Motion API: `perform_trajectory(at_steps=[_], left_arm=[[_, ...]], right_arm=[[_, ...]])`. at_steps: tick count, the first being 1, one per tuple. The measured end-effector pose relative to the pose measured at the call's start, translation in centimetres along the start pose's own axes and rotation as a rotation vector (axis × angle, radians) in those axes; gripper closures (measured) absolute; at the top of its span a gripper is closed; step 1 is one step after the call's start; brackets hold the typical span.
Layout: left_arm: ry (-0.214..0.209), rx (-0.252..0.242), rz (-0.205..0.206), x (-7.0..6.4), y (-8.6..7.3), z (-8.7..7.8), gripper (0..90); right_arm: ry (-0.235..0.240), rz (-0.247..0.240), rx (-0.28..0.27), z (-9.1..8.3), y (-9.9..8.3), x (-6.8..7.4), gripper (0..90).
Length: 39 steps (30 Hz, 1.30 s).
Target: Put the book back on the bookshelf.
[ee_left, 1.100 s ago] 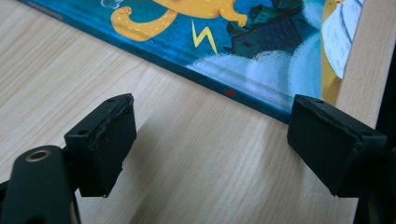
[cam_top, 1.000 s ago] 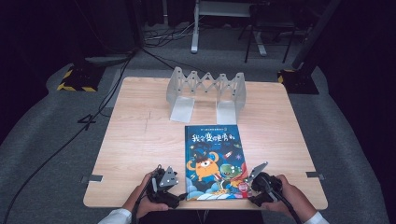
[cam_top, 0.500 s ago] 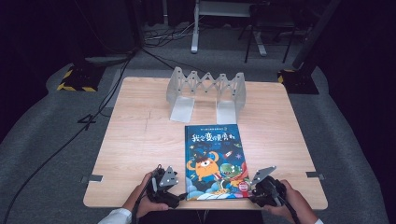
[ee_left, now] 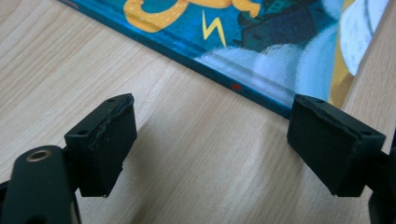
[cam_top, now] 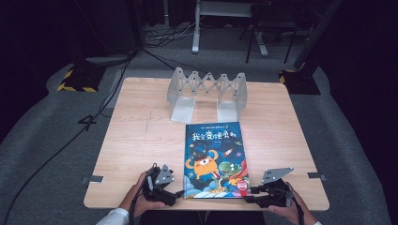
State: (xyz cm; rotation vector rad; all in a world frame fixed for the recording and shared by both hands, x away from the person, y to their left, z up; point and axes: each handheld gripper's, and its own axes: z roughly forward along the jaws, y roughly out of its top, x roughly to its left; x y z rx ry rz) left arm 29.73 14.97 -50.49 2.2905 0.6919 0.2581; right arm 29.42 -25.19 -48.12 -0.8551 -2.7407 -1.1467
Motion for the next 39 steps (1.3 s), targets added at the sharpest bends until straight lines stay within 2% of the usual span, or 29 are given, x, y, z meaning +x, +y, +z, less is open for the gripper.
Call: perform_trajectory(at_steps=[3, 4, 7, 11, 14, 16, 17, 20, 30, 34, 39], left_arm=[[0.001, 0.001, 0.004, 0.1, 0.0, 0.0, 16.1], [0.001, 0.000, 0.003, 0.1, 0.0, 0.0, 16.1], [0.001, 0.000, 0.002, 0.1, 0.0, 0.0, 16.1], [0.001, -0.001, 0.001, 0.1, 0.0, 0.0, 16.1], [0.002, 0.001, -0.005, 0.1, 0.0, 0.0, 15.6], [0.002, 0.000, -0.005, 0.1, 0.0, 0.0, 15.5], [0.002, 0.001, -0.005, 0.1, 0.0, 0.0, 15.4], [0.001, 0.000, -0.004, 0.1, 0.0, 0.0, 15.4], [0.001, 0.001, -0.003, 0.1, 0.0, 0.0, 15.2], [0.000, 0.002, -0.002, 0.1, 0.0, 0.0, 15.1], [0.001, 0.004, -0.005, 0.1, 0.0, 0.1, 15.1]], right_arm=[[0.049, 0.032, -0.074, -0.2, 0.5, -0.3, 48.1], [0.060, 0.040, -0.082, -0.3, 0.6, -0.6, 46.7], [0.043, 0.028, -0.087, -0.3, 1.2, -0.9, 43.0], [0.099, 0.017, -0.101, -0.4, 2.0, -1.5, 38.7], [0.159, 0.022, -0.114, -0.4, 2.7, -2.2, 36.2], [0.174, 0.028, -0.114, -0.4, 3.1, -2.6, 36.6], [0.181, 0.039, -0.096, -0.3, 3.3, -3.0, 37.0], [0.163, 0.056, -0.098, 0.0, 3.8, -3.8, 37.0], [0.133, 0.051, -0.156, 0.9, 5.4, -5.4, 36.2], [0.095, 0.066, -0.183, 1.3, 6.3, -6.5, 36.2], [0.090, 0.074, -0.206, 1.9, 7.3, -7.5, 36.3]])
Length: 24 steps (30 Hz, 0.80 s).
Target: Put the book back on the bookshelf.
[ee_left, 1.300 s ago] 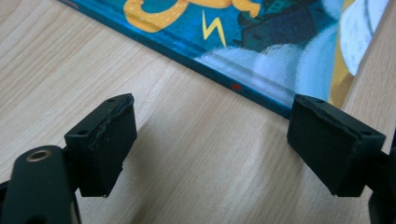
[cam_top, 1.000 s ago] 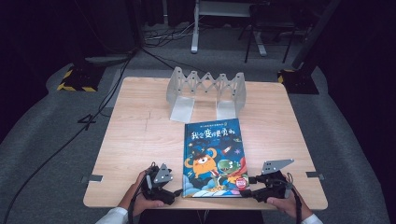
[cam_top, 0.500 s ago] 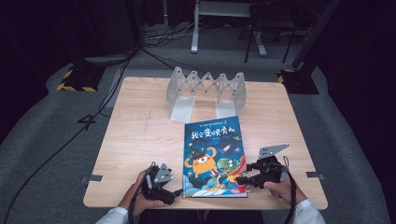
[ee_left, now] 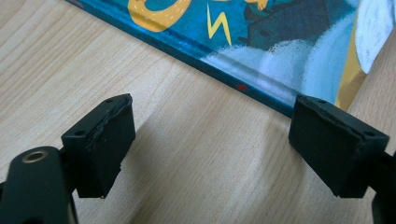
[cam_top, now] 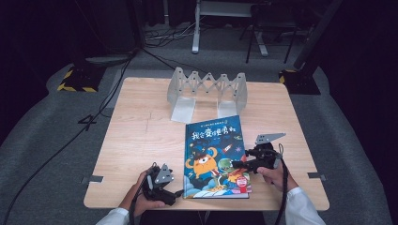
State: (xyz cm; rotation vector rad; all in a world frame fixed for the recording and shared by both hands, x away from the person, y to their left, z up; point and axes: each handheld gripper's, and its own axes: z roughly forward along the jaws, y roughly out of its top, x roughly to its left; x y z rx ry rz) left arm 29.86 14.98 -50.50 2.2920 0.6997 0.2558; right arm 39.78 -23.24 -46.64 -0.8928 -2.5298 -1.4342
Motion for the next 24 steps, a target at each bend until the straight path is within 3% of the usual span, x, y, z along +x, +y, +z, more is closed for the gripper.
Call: perform_trajectory(at_steps=[11, 14, 20, 24], left_arm=[[0.000, 0.000, 0.000, 0.0, 0.0, 0.0, 15.1], [0.000, 0.000, 0.000, 0.0, 0.0, 0.0, 15.1], [0.000, 0.000, 0.000, 0.0, 0.0, 0.0, 15.1], [0.000, 0.000, 0.000, 0.0, 0.0, 0.0, 15.1]], right_arm=[[-0.036, 0.002, -0.015, 1.5, 2.1, -1.2, 37.1], [-0.027, 0.003, -0.007, 1.7, 2.5, -1.2, 39.4], [0.044, -0.012, -0.069, 1.3, 2.6, -1.0, 52.7], [0.033, -0.045, -0.094, 1.0, 2.5, -0.4, 52.8]])
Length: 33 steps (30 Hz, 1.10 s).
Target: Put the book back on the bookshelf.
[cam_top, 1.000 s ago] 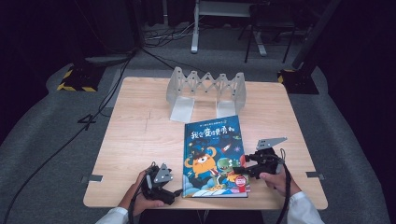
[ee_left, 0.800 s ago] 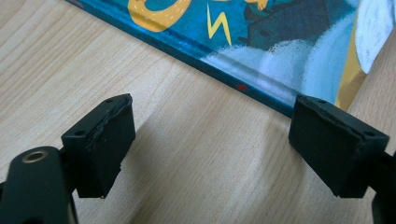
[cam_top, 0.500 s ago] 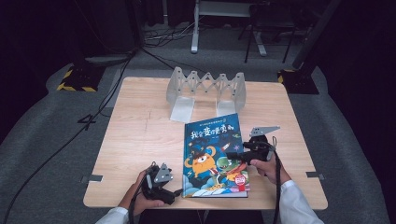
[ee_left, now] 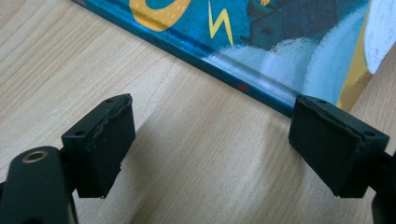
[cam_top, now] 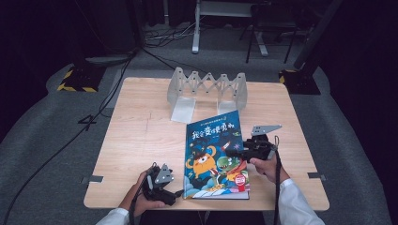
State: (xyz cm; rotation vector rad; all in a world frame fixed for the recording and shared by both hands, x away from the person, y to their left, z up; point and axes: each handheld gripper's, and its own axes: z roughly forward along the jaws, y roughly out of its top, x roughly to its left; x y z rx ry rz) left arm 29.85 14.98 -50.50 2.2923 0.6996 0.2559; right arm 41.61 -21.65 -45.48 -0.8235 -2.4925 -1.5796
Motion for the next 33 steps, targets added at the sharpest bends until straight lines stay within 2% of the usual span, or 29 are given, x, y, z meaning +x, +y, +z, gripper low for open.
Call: perform_trajectory(at_steps=[3, 6, 12, 15, 17, 18, 19, 23, 27, 28, 30, 33], left_arm=[[0.000, 0.000, 0.000, 0.0, 0.0, 0.0, 15.1], [-0.005, 0.001, 0.010, 0.1, 0.1, 0.0, 14.9], [-0.013, 0.039, -0.012, 0.2, 0.9, 0.2, 15.0], [-0.039, 0.040, -0.023, 0.4, 1.4, 0.5, 15.8], [-0.056, 0.048, -0.004, 0.3, 2.0, 0.9, 16.0], [-0.079, 0.034, -0.007, 0.3, 2.3, 1.1, 15.9], [-0.104, 0.019, -0.019, 0.4, 2.5, 1.2, 15.6], [-0.125, 0.007, -0.040, 0.8, 3.7, 1.9, 16.5], [-0.185, -0.007, -0.068, 1.3, 4.4, 2.6, 15.2], [-0.185, -0.007, -0.068, 1.3, 4.4, 2.6, 14.8], [-0.206, -0.018, -0.094, 1.6, 4.7, 2.9, 14.6], [-0.218, -0.012, -0.099, 1.9, 4.9, 3.1, 11.4]], right_arm=[[-0.005, -0.009, -0.012, -0.2, -0.2, 0.2, 52.9], [-0.028, -0.040, -0.036, -0.7, -0.4, 0.9, 53.2], [-0.077, -0.092, -0.091, -1.9, -0.9, 2.1, 54.3], [-0.097, -0.114, -0.106, -2.3, -1.0, 2.5, 54.5], [-0.106, -0.123, -0.109, -2.5, -1.0, 2.7, 54.6], [-0.108, -0.128, -0.110, -2.6, -1.0, 2.8, 54.6], [-0.110, -0.133, -0.113, -2.6, -1.0, 2.9, 54.6], [-0.115, -0.145, -0.114, -2.7, -1.0, 3.1, 54.6], [-0.117, -0.159, -0.122, -2.8, -1.0, 3.2, 54.6], [-0.117, -0.166, -0.126, -2.8, -1.1, 3.2, 54.6], [-0.117, -0.171, -0.131, -2.9, -1.1, 3.2, 54.6], [-0.120, -0.191, -0.141, -3.0, -1.2, 3.4, 54.6]])
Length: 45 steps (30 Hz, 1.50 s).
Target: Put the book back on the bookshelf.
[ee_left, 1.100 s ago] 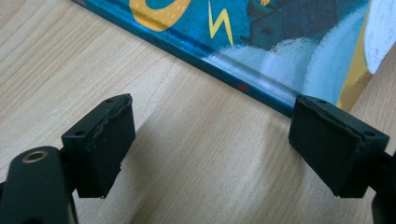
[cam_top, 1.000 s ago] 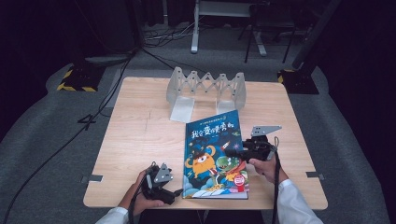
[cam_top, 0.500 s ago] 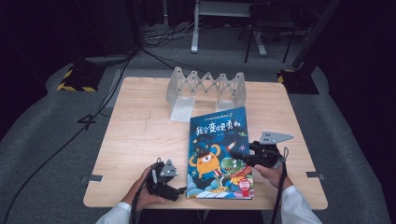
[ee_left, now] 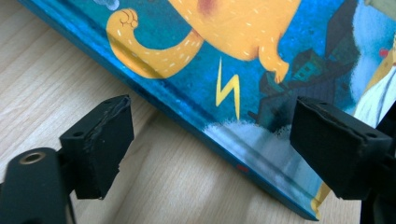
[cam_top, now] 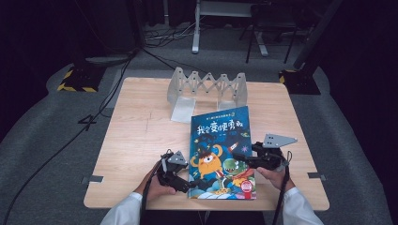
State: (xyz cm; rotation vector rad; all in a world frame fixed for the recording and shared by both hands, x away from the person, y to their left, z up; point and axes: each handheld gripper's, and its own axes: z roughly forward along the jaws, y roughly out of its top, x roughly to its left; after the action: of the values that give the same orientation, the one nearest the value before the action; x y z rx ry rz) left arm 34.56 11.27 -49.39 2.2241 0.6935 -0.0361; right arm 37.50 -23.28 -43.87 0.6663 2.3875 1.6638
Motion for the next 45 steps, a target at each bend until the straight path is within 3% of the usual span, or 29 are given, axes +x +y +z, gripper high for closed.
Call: perform_trajectory(at_steps=[7, 13, 23, 26, 28, 39, 41, 43, 45], left_arm=[[-0.040, -0.008, -0.008, 0.4, 0.5, 0.3, 9.4], [-0.087, -0.018, -0.013, 1.0, 0.9, 0.9, 2.0], [-0.142, -0.090, -0.022, 1.5, 1.5, 1.3, 1.0], [-0.152, -0.136, -0.046, 1.9, 1.1, 0.8, 8.7], [-0.150, -0.166, -0.049, 2.0, 1.0, 0.2, 17.1], [-0.041, -0.265, 0.027, 1.1, 1.8, -3.1, 33.7], [-0.052, -0.294, 0.006, 1.4, 1.9, -3.5, 33.2], [-0.077, -0.309, 0.007, 1.6, 2.1, -3.7, 33.3], [-0.073, -0.301, 0.018, 1.5, 2.4, -3.7, 31.3]], right_arm=[[-0.003, -0.035, -0.021, -0.3, 0.1, 0.5, 54.6], [-0.005, -0.069, -0.033, -0.4, 0.4, 0.9, 54.7], [0.001, -0.098, -0.041, -0.4, 0.6, 1.2, 54.7], [0.007, -0.102, -0.044, -0.5, 0.5, 1.1, 54.8], [0.025, -0.115, -0.051, -0.6, 0.6, 1.1, 55.8], [0.064, -0.201, -0.075, -1.9, 2.4, 2.8, 63.3], [0.071, -0.219, -0.073, -2.0, 2.4, 3.3, 64.4], [0.083, -0.233, -0.074, -2.0, 2.4, 3.9, 65.5], [0.082, -0.246, -0.078, -2.0, 2.4, 4.3, 65.6]])
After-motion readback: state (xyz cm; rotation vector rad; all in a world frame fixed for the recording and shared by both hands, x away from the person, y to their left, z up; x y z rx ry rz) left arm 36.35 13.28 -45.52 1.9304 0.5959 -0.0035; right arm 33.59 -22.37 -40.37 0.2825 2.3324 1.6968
